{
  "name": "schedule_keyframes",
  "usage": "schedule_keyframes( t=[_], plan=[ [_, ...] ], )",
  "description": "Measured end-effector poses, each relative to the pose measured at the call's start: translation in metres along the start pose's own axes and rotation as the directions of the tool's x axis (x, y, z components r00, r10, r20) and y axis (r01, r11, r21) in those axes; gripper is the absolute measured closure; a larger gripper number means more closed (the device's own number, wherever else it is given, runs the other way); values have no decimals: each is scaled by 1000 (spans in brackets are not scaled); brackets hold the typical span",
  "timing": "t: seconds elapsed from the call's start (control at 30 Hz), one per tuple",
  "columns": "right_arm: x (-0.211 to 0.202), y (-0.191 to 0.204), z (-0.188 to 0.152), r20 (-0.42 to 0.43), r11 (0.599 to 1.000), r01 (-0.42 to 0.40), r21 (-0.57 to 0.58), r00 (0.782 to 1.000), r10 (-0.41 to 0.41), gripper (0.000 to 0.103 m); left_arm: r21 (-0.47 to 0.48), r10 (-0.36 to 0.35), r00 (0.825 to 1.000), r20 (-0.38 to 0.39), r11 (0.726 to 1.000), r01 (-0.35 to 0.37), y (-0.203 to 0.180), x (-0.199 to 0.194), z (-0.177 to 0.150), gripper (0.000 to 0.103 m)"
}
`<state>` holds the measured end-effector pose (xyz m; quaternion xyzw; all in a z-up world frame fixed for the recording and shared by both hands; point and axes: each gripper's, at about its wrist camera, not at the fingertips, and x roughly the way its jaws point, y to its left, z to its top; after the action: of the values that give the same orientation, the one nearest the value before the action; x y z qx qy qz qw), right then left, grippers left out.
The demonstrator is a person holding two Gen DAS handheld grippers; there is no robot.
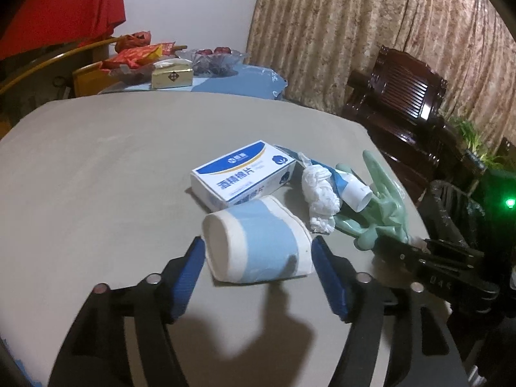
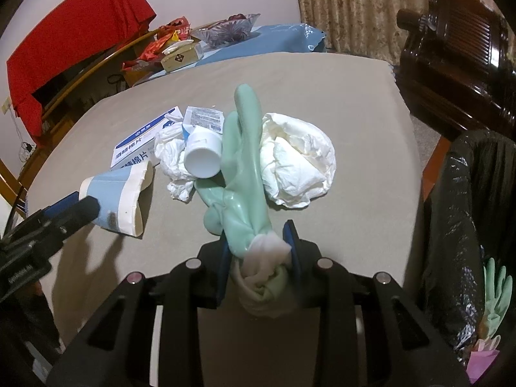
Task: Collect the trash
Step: 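Lift the blue cup with the left gripper while the right lifts the green glove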
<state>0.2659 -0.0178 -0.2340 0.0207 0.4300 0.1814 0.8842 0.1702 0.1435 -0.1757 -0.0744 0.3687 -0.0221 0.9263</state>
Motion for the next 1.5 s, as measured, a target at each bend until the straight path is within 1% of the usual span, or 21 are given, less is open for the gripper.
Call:
schedule_keyframes(
  t=[0.03, 0.17, 0.27, 0.3, 0.4, 0.43, 0.47, 0.5, 0.53, 0.73, 0.8, 0.93, 0.97, 1.0, 1.03, 1.07, 1.13, 1.27, 1.5],
  plan=[
    [0, 0, 0, 0, 1000, -2, 1, 1000, 2, 72, 1, 14, 1000, 1, 1000, -14, -3, 3, 0, 25],
    [0, -3, -1, 2, 1000, -11, 9, 1000, 11, 71, -7, 34, 999, -14, 999, -34, -13, 16, 2, 19],
    [-1, -4, -2, 3, 1000, -15, 13, 1000, 15, 71, 1, 66, 997, -31, 998, -66, -16, 27, 2, 19],
    [-1, -4, -2, 3, 1000, -14, 12, 1000, 14, 71, 0, 75, 996, -44, 997, -75, -16, 31, 2, 19],
    [-1, -5, -2, 2, 1000, -10, 8, 1000, 10, 71, -8, 101, 988, -113, 995, -103, -13, 44, 1, 19],
    [-1, -5, -2, 2, 1000, -8, 5, 1000, 8, 71, -6, 105, 988, -113, 994, -106, -14, 44, 1, 19],
    [-1, -5, -2, 2, 1000, -6, 3, 1000, 6, 71, -3, 102, 989, -110, 995, -103, -14, 44, 1, 19],
    [-1, -4, -2, 1, 1000, -4, 2, 1000, 4, 71, -2, 96, 990, -107, 995, -96, -15, 43, 0, 25],
    [-1, -4, -2, 1, 1000, -2, 0, 1000, 2, 71, 0, 90, 990, -105, 996, -90, -14, 42, -1, 26],
    [0, 1, -2, -2, 1000, 21, -20, 1000, -21, 70, 4, 45, 995, -84, 999, -44, 3, 21, -8, 27],
    [0, 3, -3, -4, 999, 30, -30, 1000, -30, 69, 15, 45, 995, -87, 999, -44, 9, 18, -10, 27],
    [4, 11, 0, -9, 997, 49, -57, 999, -49, 63, 15, 49, 994, -93, 999, -48, 13, 19, -11, 27],
    [4, 12, 0, -10, 997, 52, -63, 999, -53, 63, 11, 46, 995, -94, 999, -45, 13, 19, -10, 27],
    [4, 12, 1, -11, 996, 54, -64, 998, -55, 65, 13, 42, 995, -88, 999, -41, 11, 18, -10, 28],
    [2, 12, 2, -12, 997, 49, -62, 999, -50, 73, 18, 39, 996, -81, 999, -37, 9, 15, -8, 28],
    [0, 11, 2, -14, 998, 38, -58, 999, -39, 74, 27, 35, 997, -70, 999, -33, 7, 12, -7, 28],
    [-7, 15, 4, -4, 998, 23, -61, 1000, -23, 75, 46, 29, 999, -42, 999, -27, 3, 2, -3, 28],
    [-28, 25, 6, 24, 997, -3, -80, 1000, 5, 75, 42, 8, 1000, -13, 999, -7, 0, -14, 4, 28],
    [-74, 30, 8, 111, 998, -21, -62, 993, 28, 75, 43, -14, 1000, 5, 999, 14, -4, -32, 8, 28]
  ],
)
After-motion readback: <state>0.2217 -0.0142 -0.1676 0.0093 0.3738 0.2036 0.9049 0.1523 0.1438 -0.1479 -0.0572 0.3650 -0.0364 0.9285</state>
